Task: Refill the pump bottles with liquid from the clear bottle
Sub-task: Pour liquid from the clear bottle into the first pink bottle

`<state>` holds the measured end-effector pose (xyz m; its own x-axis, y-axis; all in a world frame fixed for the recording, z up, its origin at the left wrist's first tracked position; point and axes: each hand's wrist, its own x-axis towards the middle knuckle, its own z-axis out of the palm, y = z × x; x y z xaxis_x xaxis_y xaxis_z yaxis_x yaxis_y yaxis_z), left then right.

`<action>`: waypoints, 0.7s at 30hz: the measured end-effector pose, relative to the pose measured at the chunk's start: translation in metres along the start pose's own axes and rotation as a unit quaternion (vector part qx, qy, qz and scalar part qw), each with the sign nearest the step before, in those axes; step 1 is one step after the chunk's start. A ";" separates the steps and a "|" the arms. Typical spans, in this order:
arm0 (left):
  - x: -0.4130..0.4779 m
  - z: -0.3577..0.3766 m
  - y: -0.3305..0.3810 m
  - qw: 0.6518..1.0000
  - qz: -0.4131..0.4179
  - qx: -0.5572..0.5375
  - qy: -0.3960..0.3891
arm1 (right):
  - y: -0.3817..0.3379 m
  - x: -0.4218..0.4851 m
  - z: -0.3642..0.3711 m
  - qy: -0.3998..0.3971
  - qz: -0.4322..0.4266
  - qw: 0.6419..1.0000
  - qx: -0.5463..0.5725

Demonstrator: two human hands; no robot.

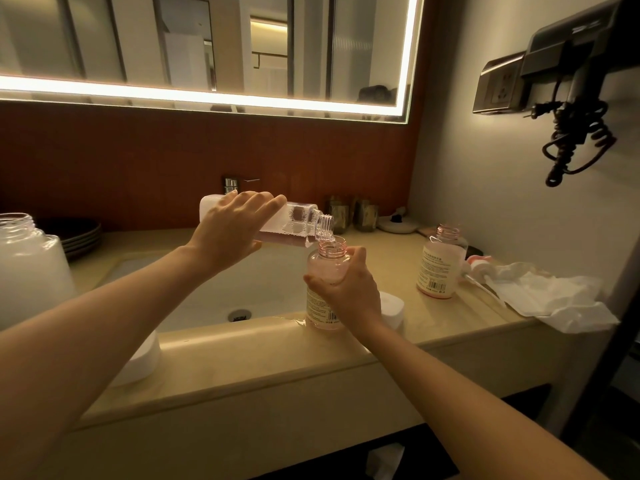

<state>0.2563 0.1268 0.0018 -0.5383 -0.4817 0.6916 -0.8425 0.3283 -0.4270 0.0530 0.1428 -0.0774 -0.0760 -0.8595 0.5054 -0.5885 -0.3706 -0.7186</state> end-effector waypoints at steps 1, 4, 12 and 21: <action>0.000 0.000 0.000 1.000 0.000 -0.001 0.000 | 0.000 0.000 0.000 -0.001 0.000 1.000 0.001; 0.000 0.000 0.001 1.000 -0.001 -0.001 0.002 | 0.001 0.000 0.001 -0.001 0.002 1.000 0.004; 0.000 -0.002 0.001 1.000 0.005 0.007 0.006 | 0.001 0.001 0.002 0.000 0.004 1.000 -0.002; 0.001 -0.002 0.000 1.000 0.006 0.005 0.001 | 0.002 0.001 0.002 -0.002 0.003 1.000 0.002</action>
<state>0.2557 0.1278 0.0035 -0.5478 -0.4756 0.6883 -0.8365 0.3259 -0.4406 0.0533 0.1408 -0.0789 -0.0752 -0.8630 0.4995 -0.5850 -0.3676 -0.7230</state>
